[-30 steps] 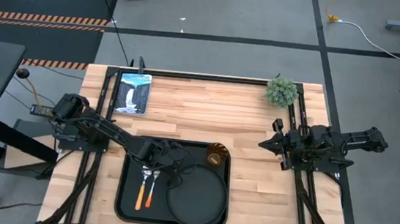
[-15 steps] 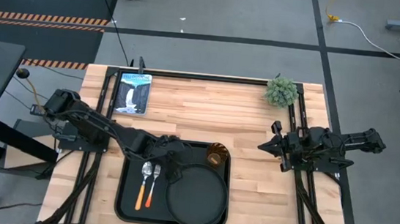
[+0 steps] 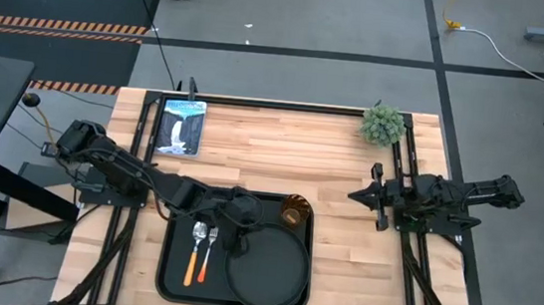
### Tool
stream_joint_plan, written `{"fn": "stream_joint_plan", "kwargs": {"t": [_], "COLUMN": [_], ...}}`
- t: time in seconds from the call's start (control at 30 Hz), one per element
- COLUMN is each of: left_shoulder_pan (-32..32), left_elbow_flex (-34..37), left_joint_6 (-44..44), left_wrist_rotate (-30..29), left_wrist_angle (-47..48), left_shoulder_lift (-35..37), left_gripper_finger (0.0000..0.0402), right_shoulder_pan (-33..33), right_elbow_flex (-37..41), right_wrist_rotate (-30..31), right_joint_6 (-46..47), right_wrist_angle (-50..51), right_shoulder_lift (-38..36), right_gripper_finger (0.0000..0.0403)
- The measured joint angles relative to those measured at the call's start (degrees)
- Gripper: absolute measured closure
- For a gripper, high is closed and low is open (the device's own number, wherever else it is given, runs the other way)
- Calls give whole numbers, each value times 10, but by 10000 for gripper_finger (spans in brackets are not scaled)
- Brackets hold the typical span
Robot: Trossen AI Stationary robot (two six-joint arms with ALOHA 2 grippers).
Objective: Pick and place plate/cup/fork/spoon on tray
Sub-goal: Return to Home Position
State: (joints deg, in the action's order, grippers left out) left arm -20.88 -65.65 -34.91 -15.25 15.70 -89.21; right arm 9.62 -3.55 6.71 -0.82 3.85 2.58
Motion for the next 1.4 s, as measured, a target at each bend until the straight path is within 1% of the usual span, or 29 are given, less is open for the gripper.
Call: {"fn": "stream_joint_plan", "kwargs": {"t": [0.07,0.13,0.2,0.47,0.53,0.6,0.7,0.8,0.87,0.93,1.03,1.17,1.4], "left_shoulder_pan": [0,0,5,21,21,21,24,25,25,25,24,29,40], "left_elbow_flex": [-1,1,0,0,0,0,0,0,1,9,37,99,269], "left_joint_6": [-4,-4,-4,-19,-12,3,23,47,60,73,100,119,120], "left_wrist_rotate": [-2,-4,-5,3,11,13,14,7,-21,-57,-103,-116,-116], "left_wrist_angle": [-5,-2,-8,-7,-13,-13,-20,-1,24,40,40,-1,-159], "left_shoulder_lift": [2,7,9,16,20,26,38,66,97,133,183,244,336], "left_gripper_finger": [379,379,379,379,379,379,379,379,379,379,379,379,379], "right_shoulder_pan": [-4,-13,-27,-114,-138,-158,-178,-187,-189,-189,-189,-189,-189], "right_elbow_flex": [8,23,32,32,32,32,32,32,32,32,32,32,32], "right_wrist_rotate": [33,45,28,-36,-62,-66,-31,11,26,26,26,26,26], "right_joint_6": [-12,-24,-37,-45,-43,-31,2,41,52,53,54,54,52], "right_wrist_angle": [-13,-40,-67,-68,-72,-78,-77,-76,-79,-76,-77,-77,-81], "right_shoulder_lift": [-4,-8,-9,-9,-9,-9,-9,-7,-7,-7,-7,-7,-7], "right_gripper_finger": [394,394,395,400,400,399,391,382,378,377,378,378,378]}}
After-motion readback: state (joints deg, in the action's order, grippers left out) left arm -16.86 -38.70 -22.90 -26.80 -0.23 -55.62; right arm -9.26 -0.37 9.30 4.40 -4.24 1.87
